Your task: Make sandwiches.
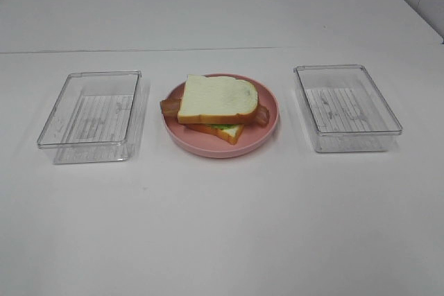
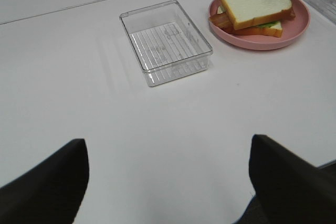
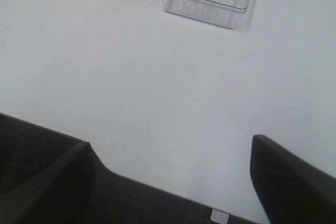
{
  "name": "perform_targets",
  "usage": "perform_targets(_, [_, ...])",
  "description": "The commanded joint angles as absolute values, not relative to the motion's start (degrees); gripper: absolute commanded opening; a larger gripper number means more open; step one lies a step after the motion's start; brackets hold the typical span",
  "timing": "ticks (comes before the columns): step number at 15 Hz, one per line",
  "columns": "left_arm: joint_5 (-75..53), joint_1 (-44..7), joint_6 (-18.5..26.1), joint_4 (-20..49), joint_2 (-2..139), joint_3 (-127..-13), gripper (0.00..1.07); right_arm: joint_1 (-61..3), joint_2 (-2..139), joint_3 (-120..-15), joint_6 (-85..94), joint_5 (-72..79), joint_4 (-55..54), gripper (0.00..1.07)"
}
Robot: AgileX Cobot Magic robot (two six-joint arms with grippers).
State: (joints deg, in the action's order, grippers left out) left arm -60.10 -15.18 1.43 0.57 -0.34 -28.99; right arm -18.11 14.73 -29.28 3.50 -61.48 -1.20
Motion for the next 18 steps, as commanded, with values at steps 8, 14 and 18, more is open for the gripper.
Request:
perform_targets(8, [-59.6,-12.1,1.4,0.9,-1.5,-28.6,0.79,-16.8,14.6,-29.0,4.1,-60.7,-1.3,0.76])
perform_targets(14, [-59.6,0.3,1.4,0.9,-1.7,-28.6,0.79,-2.6,12.8,-29.0,4.1,-60.7,-1.3,0.76])
perform_targets(18, [-59.6,2.1,1.4,0.9,-1.7,-28.6,0.79,-0.7,3.1,-29.0,4.0,-60.7,-1.3,0.76])
